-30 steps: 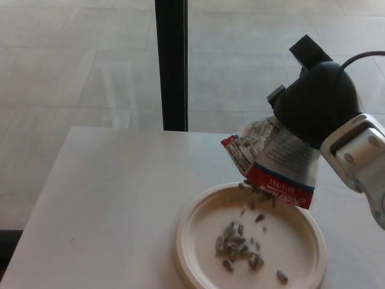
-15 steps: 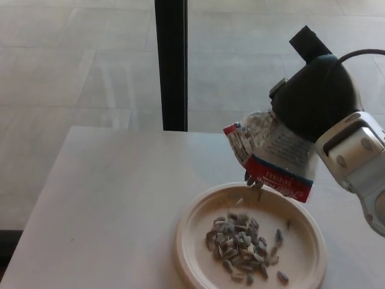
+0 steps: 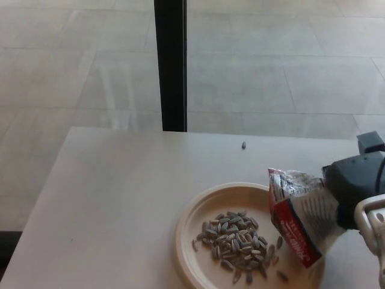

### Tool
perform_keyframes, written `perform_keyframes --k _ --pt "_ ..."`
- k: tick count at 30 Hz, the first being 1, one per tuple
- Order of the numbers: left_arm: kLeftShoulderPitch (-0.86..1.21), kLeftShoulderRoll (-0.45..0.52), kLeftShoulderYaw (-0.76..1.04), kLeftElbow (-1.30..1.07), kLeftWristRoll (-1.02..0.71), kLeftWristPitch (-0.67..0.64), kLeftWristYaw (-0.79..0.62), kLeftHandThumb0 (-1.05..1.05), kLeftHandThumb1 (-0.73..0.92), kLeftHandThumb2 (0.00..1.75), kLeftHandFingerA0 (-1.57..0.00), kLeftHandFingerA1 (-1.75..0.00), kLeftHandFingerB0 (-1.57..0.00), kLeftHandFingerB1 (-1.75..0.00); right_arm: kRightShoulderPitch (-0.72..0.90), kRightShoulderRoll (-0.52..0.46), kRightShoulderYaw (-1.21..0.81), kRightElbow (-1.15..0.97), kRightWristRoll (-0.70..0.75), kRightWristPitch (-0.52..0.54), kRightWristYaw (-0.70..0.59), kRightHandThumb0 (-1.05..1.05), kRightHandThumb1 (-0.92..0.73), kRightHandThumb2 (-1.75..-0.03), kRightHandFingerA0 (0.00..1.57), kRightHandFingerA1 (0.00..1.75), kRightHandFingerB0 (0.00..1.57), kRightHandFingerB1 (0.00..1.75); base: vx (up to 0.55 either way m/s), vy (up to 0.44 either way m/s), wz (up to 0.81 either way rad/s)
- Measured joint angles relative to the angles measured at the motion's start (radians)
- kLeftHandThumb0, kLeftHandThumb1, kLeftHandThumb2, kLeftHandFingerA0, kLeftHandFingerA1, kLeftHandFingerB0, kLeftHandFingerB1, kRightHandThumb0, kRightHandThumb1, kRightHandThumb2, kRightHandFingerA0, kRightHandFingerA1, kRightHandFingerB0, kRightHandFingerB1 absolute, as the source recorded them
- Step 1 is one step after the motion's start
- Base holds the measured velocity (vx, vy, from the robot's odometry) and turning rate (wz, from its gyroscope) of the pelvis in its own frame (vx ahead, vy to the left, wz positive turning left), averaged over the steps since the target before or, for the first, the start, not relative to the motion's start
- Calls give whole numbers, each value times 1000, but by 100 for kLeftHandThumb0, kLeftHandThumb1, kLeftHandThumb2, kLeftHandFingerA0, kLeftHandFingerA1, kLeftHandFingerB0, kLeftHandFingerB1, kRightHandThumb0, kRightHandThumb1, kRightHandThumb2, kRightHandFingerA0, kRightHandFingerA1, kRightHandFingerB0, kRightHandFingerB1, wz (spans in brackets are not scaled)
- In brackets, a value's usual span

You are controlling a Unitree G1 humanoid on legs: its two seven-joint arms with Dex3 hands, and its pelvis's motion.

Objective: The robot uses its right hand to pick up a bag of sunflower seeds kept in the middle of the desk and tilts it over a plate kept next to it to pour out a few seeds and then puts the bag of seeds back on the desk

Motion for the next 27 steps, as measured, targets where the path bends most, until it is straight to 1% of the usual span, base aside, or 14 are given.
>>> perform_keyframes --k 1,5,6,7,9,10,11,19,20,21,22,23,26,27 --pt "1 -1 0 0 0 0 -1 -73 76 63 -41 -58 -41 -43 8 12 -20 7 14 7 -5 -37 -64 -70 85 160 52 53 0 0 0" --pt "7 -4 -1 1 0 0 -3 -72 77 63 -41 -59 -40 -43 36 55 -93 23 65 25 -27 -37 -64 -79 86 161 41 59 0 0 0" --pt "9 -6 -1 1 0 0 -3 -71 78 63 -42 -58 -41 -43 47 72 -117 28 85 32 -36 -37 -62 -81 86 166 50 72 0 0 0" --pt "11 -7 -1 1 0 0 -3 -73 77 63 -43 -63 -45 -45 51 81 -129 29 94 36 -40 -40 -49 -104 118 132 78 105 0 0 0" --pt "15 -9 -1 2 0 0 -2 -73 77 63 -43 -63 -45 -45 63 109 -169 30 124 48 -50 -40 -49 -104 118 132 78 105 0 0 0" --pt "16 -10 -1 2 0 0 -2 -71 78 63 -43 -61 -44 -44 66 118 -179 30 133 51 -53 -27 -51 -96 107 174 77 139 0 0 0" --pt "19 -12 -1 3 0 0 -2 -72 78 63 -44 -61 -45 -45 72 137 -202 30 151 56 -58 -35 -50 -97 94 175 88 136 0 0 0" --pt "22 -15 -1 5 0 0 -2 -71 77 63 -44 -60 -45 -45 110 221 -306 29 259 52 -89 -22 -55 -96 95 146 97 77 0 0 0" --pt "22 -16 -1 5 0 0 -2 -71 78 63 -45 -60 -44 -45 116 230 -316 29 275 47 -94 -25 -65 -81 100 139 86 65 0 0 0" --pt "22 -17 -1 5 0 0 -2 -70 78 64 -41 -58 -42 -44 122 239 -325 29 290 42 -97 -42 -71 -61 97 99 52 38 0 0 0" --pt "22 -17 -1 5 0 0 -2 -71 78 63 -42 -59 -43 -45 126 246 -332 28 300 37 -99 -45 -68 -61 87 82 40 33 0 0 0" --pt "22 -18 -1 5 0 0 -2 -70 78 63 -44 -59 -44 -44 133 253 -337 28 315 31 -99 -55 -68 -60 44 61 14 28 0 0 0" --pt "20 -19 -1 7 0 0 -2 -70 78 63 -44 -59 -44 -45 158 264 -341 28 361 3 -98 -62 -68 -61 23 53 7 24 0 0 0" --pt "20 -19 -1 7 0 0 -2 -72 78 63 -44 -59 -45 -45 163 264 -341 29 370 -3 -98 -78 -50 -90 2 26 0 24 0 0 0"
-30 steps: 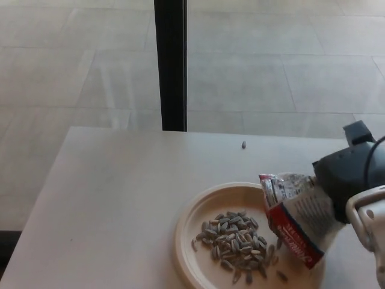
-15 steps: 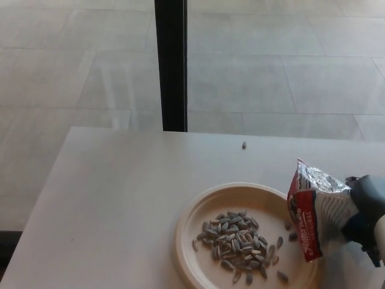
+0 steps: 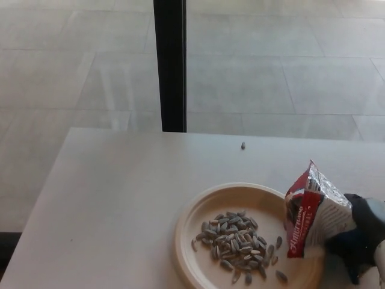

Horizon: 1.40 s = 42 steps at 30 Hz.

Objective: The robot uses its right hand to pick up a bag of sunflower seeds kept in the middle of the desk and tilts it over a plate kept next to it to pour out a few seeds and then puts the bag of seeds back on the desk

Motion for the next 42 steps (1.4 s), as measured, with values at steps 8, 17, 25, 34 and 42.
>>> perform_keyframes --k 8,17,25,34,42 --pt "-1 0 0 2 0 0 0 -73 76 63 -45 -61 -46 -45 59 -21 -8 6 117 -106 0 -97 -57 -87 0 0 0 0 0 0 0" --pt "3 0 1 12 -1 0 1 -71 78 63 -43 -59 -44 -45 118 -84 -4 6 238 -235 7 -102 -62 -99 0 11 0 4 0 0 0" --pt "13 0 1 17 -1 0 1 -70 77 63 -44 -61 -48 -46 141 -181 -7 16 355 -312 50 -98 -59 -91 0 15 0 0 0 0 0" --pt "31 0 12 21 -1 0 3 -72 77 63 -44 -58 -45 -45 166 -256 -34 12 480 -371 80 -105 -61 -98 0 25 0 5 0 0 0" --pt "42 0 28 23 -1 0 11 -73 76 63 -44 -60 -47 -46 168 -331 -83 -31 548 -393 54 -103 -62 -59 0 0 0 0 0 0 0"
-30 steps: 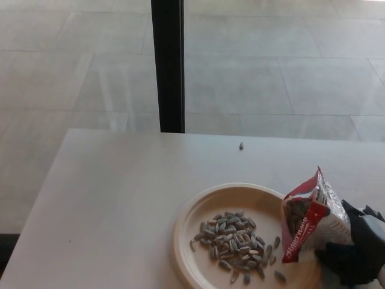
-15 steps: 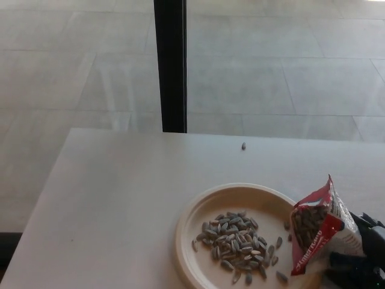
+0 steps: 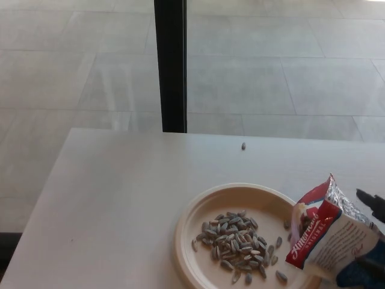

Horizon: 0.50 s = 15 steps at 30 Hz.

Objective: The robot uses its right hand to pick up a bag of sunflower seeds kept in the middle of the desk and tilts it over a plate kept next to it to pour out a few seeds and then puts the bag of seeds back on the desk

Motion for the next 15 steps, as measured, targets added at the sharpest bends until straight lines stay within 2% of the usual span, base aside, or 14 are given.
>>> perform_keyframes --k 1,2,12,13,14,15 --pt "0 0 1 1 0 0 1 -74 76 63 -46 -61 -48 -46 0 -6 -10 -7 6 -2 -4 -104 -60 -100 0 20 0 5 0 0 0" --pt "0 0 1 3 0 0 1 -73 76 63 -45 -60 -48 -46 0 -13 -23 -15 15 -3 -8 -104 -62 -60 0 0 0 0 0 0 0" --pt "3 0 5 6 0 0 9 -74 76 63 -46 -65 -50 -46 67 -109 -180 -106 141 14 16 -105 -62 -60 0 0 0 0 0 0 0" --pt "3 0 5 6 0 0 9 -74 77 63 -44 -60 -46 -44 80 -115 -200 -105 153 13 20 -104 -63 -60 0 0 0 0 0 0 0" --pt "2 0 5 6 0 0 9 -74 77 63 -45 -61 -49 -45 92 -118 -226 -101 165 9 22 -105 -59 -102 0 18 0 6 0 0 0" --pt "2 0 5 6 0 0 9 -72 77 63 -44 -59 -47 -45 105 -119 -253 -94 178 6 24 -105 -65 -62 0 0 0 0 0 0 0"
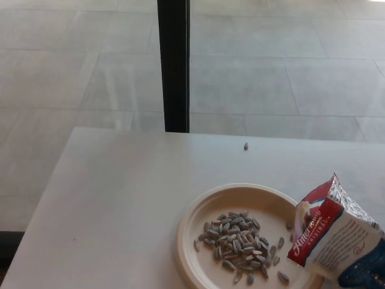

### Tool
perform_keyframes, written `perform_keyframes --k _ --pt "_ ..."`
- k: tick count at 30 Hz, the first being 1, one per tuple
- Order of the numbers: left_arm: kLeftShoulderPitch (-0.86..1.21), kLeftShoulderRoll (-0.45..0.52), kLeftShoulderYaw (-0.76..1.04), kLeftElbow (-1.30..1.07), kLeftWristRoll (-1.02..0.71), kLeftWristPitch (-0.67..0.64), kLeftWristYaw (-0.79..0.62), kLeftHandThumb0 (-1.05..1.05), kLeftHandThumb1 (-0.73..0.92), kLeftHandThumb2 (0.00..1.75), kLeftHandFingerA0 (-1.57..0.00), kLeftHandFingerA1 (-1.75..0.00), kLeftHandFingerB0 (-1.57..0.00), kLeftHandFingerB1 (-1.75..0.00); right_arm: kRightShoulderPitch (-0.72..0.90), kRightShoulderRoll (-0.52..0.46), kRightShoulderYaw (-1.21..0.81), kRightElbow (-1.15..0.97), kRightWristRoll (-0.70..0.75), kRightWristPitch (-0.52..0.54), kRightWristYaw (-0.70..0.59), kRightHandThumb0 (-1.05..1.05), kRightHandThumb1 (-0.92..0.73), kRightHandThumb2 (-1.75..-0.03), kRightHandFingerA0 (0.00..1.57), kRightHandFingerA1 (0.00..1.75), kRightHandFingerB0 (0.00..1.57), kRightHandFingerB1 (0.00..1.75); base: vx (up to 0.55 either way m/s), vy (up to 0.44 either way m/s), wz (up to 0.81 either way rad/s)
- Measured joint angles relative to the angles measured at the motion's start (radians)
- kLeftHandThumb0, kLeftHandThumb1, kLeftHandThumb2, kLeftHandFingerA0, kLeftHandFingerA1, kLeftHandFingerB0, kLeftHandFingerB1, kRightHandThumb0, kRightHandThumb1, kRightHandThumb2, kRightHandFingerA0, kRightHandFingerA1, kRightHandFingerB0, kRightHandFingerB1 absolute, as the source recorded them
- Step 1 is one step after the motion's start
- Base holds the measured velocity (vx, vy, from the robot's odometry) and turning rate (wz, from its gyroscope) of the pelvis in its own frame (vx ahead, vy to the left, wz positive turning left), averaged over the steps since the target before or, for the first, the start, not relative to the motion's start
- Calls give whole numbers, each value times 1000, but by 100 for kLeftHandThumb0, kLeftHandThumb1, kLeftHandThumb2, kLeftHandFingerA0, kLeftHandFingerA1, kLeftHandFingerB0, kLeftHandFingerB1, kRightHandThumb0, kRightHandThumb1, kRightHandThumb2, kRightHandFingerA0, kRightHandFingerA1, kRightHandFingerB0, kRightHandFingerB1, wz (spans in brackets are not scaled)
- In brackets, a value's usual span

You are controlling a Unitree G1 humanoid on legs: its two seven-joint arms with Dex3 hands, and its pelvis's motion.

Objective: The robot uses its right hand to pick up a bag of sunflower seeds kept in the middle of the desk and tilts it over a plate kept next to it to pour out a few seeds and then puts the bag of seeds back on the desk

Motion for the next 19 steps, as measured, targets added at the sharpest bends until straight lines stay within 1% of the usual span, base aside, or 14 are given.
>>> perform_keyframes --k 1,3,4,5,6,9,10,12,13,14,16,17,18,19 --pt "0 0 0 0 0 0 0 -72 76 63 -45 -60 -47 -46 15 0 -29 9 15 -3 2 -105 -59 -103 0 31 0 21 0 0 0" --pt "-1 0 0 0 0 0 0 -72 76 63 -45 -60 -47 -46 38 0 -82 27 40 -9 6 -105 -59 -103 0 31 0 21 0 0 0" --pt "-2 0 0 0 0 0 0 -72 76 63 -46 -63 -48 -48 51 0 -112 39 56 -10 10 -105 -62 -101 0 34 0 24 0 0 0" --pt "-3 0 0 0 0 0 0 -73 75 62 -46 -62 -49 -47 62 0 -142 54 69 -11 13 -105 -60 -99 0 38 0 23 0 0 0" --pt "-4 0 0 0 0 0 0 -72 76 63 -45 -61 -48 -47 69 -1 -161 66 78 -13 15 -103 -61 -103 0 37 0 28 0 0 0" --pt "-7 0 0 0 0 0 0 -70 78 63 -46 -60 -48 -46 102 -7 -263 147 122 -14 25 -105 -59 -100 0 41 0 34 0 0 0" --pt "-8 0 0 0 0 0 0 -71 78 63 -45 -59 -48 -45 109 -8 -295 172 135 -14 26 -105 -60 -98 0 45 0 34 0 0 0" --pt "-8 0 0 0 0 0 0 -73 78 64 -46 -57 -51 -45 120 -8 -357 220 161 -14 27 -105 -65 -99 0 44 0 32 0 0 0" --pt "-8 0 0 0 0 0 0 -72 78 63 -45 -57 -49 -45 124 -8 -393 250 175 -14 26 -105 -63 -101 0 46 0 33 0 0 0" --pt "-8 -1 0 0 0 0 0 -71 79 64 -44 -56 -47 -44 127 -9 -424 278 187 -15 26 -105 -63 -99 0 44 0 25 0 0 0" --pt "-7 -1 0 0 -1 0 0 -73 78 63 -44 -58 -46 -44 131 -9 -477 338 209 -18 24 -101 -62 -96 0 39 0 26 0 0 0" --pt "-7 -1 0 0 -1 0 0 -72 78 63 -42 -55 -42 -43 132 -9 -505 375 220 -20 23 -89 -67 -68 0 0 0 1 0 0 0" --pt "-8 -1 0 0 -1 0 0 -73 77 63 -42 -56 -42 -43 132 -9 -529 411 230 -20 21 -103 -53 -77 0 22 0 16 0 0 0" --pt "-8 -1 1 0 -1 0 0 -73 77 63 -42 -56 -42 -43 132 -9 -534 418 233 -20 20 -103 -53 -77 0 22 0 16 0 0 0"
